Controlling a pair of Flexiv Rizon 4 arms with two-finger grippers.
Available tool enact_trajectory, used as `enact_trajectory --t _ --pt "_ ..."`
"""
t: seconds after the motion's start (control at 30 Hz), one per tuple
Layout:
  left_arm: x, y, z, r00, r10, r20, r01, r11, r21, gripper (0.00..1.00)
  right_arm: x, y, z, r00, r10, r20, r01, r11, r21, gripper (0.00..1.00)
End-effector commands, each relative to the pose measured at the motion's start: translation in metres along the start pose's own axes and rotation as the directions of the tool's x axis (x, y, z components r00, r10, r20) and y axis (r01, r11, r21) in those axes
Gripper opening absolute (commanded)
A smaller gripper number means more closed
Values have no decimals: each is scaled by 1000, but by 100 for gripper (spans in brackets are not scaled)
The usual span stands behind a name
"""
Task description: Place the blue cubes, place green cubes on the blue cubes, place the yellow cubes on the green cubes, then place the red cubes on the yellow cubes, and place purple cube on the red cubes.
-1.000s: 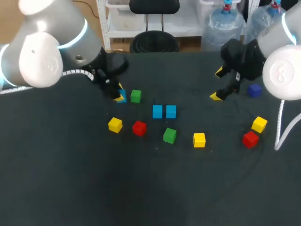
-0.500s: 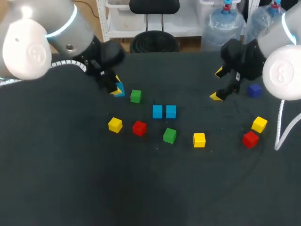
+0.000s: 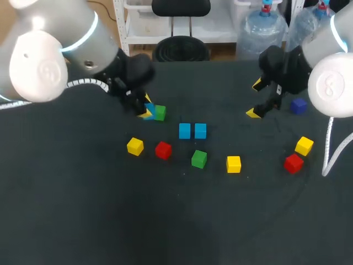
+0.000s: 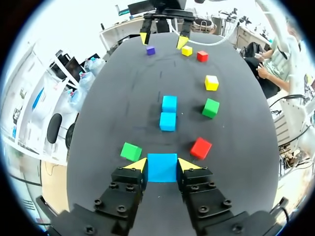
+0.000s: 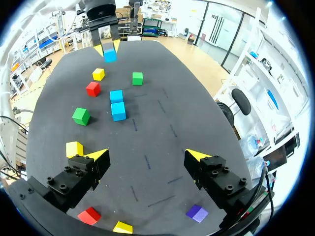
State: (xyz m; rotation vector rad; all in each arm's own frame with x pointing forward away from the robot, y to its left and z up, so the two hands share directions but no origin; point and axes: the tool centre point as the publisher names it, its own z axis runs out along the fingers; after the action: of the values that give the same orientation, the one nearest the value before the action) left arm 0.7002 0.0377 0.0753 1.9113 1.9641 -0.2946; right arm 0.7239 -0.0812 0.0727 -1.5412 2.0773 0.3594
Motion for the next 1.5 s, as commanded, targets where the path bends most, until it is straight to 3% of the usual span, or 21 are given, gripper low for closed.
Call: enact_trajectory --t 0.03,0.37,0.67,1.5 --pt "-6 -8 7 1000 18 9 -18 1000 3 0 0 -1 1 1000 -1 2 1 1000 -3 100" --pt "-12 -21 12 999 12 32 -12 1000 21 0 0 -1 1 1000 -1 2 1 1000 -3 100" --pt "-14 -16 4 996 -58 73 56 998 41 0 0 -1 1 1000 -1 2 1 1000 -3 100" --pt "-12 -16 2 995 -52 82 49 998 41 0 0 -1 1 1000 -1 2 1 1000 -3 100"
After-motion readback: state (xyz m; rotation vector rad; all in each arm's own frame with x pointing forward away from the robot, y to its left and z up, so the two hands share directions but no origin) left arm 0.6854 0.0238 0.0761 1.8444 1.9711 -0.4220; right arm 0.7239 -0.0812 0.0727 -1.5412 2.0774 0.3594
